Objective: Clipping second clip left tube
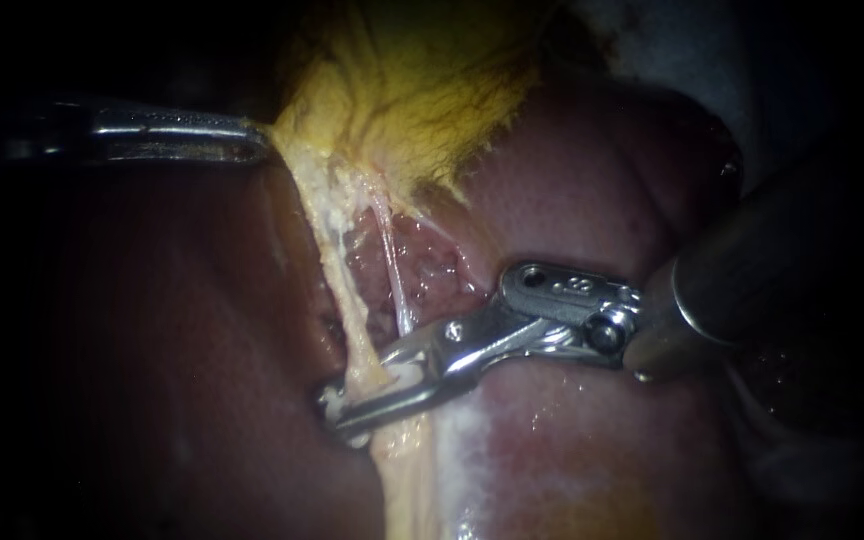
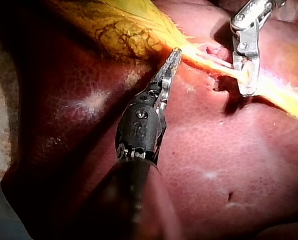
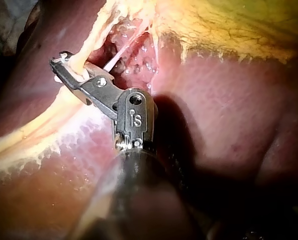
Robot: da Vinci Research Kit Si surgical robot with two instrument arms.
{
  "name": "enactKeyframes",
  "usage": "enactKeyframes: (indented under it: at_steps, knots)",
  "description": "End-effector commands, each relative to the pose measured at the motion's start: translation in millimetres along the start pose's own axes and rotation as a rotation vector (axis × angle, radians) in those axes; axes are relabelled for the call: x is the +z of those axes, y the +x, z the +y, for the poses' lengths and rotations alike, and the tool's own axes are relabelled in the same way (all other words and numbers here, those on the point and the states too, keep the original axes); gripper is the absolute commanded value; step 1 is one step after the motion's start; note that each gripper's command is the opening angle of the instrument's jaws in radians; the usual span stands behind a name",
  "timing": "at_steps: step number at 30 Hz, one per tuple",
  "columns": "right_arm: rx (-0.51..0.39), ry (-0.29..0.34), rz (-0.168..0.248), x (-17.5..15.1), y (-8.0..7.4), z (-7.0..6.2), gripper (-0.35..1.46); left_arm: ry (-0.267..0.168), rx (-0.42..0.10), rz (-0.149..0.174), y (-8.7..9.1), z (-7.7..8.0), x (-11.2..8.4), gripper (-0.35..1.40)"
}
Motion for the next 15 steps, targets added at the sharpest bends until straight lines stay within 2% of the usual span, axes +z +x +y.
enactKeyframes:
  at_steps: [1,5,15]
  knots:
    - [0.007,-0.013,0.006,0.0,-0.1,0.1,-0.35,0.0,0.0,0.0,0.0,0.0,0.0,-0.35]
    - [0.013,-0.015,0.006,0.1,0.0,0.5,-0.35,0.0,0.0,0.0,0.0,0.0,0.1,-0.35]
    - [0.012,-0.013,0.008,0.0,-0.1,0.6,-0.35,0.0,0.0,0.0,-0.1,0.0,0.1,-0.35]
